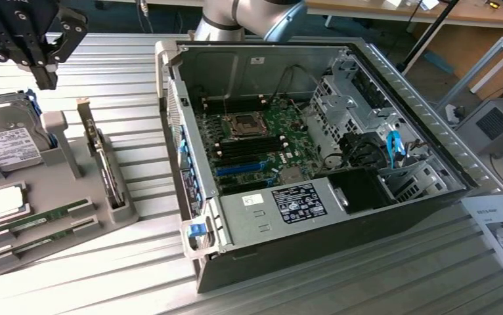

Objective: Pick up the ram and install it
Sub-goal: 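Reach for the ram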

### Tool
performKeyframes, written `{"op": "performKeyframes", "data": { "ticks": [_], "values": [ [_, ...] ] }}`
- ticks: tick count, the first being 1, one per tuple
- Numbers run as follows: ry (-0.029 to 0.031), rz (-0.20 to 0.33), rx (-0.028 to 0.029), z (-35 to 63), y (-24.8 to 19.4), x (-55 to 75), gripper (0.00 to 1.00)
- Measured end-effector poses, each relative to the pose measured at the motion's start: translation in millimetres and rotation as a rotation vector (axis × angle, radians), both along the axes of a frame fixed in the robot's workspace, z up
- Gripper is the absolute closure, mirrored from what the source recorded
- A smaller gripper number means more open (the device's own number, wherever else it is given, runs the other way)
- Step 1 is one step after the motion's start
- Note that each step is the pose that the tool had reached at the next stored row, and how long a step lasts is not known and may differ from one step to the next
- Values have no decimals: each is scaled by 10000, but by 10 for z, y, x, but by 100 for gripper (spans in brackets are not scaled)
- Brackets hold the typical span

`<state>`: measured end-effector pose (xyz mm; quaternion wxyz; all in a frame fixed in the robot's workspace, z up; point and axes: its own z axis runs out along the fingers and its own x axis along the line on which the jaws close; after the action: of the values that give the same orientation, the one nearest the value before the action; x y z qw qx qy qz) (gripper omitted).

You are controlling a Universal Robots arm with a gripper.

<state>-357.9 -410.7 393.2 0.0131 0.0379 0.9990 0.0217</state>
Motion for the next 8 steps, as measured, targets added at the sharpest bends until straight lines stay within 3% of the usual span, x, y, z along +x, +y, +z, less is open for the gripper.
{"op": "performKeyframes", "data": {
  "ticks": [8],
  "values": [
    [1, 1, -1, 0, -9, -146, 89]
  ]
}}
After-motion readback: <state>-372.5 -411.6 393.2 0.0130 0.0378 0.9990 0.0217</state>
